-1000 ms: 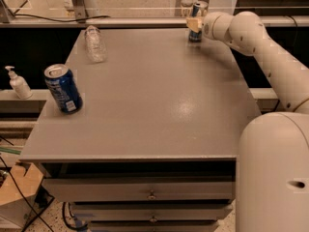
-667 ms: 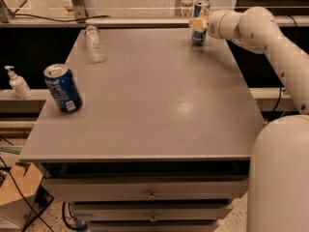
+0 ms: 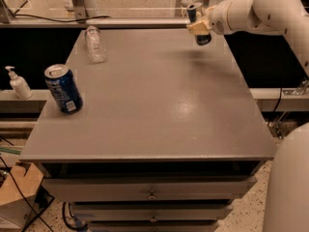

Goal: Knock redbull can over

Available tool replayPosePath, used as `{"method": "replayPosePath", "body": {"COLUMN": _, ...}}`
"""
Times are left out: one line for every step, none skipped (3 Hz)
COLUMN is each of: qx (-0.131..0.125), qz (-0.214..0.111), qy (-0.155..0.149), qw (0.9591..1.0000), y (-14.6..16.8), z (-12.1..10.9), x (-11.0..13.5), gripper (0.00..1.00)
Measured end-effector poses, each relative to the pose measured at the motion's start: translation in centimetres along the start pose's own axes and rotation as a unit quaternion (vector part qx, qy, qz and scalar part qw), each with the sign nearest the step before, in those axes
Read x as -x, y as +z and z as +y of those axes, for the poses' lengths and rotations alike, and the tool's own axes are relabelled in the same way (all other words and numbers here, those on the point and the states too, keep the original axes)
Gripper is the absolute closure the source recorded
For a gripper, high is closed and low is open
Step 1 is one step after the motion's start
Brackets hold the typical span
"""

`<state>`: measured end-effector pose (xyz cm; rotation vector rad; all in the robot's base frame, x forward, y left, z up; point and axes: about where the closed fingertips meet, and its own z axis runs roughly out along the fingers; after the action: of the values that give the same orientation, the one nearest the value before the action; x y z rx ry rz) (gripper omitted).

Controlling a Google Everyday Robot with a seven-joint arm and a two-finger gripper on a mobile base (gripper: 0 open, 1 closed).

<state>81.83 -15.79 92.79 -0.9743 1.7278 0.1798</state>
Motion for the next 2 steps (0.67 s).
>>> {"method": "replayPosePath", "body": {"qx": 0.055, "qz": 0.031, "qy": -0.080, "qw": 0.9948, "y": -1.0, "z": 2.0, "x": 0.9, "gripper": 0.83}}
{"method": "replayPosePath", "body": {"qx": 0.121, "qz": 0.052, "qy": -0.130, "qw": 0.9827, "y": -1.1, "z": 4.3, "x": 1.5, "gripper": 0.59}}
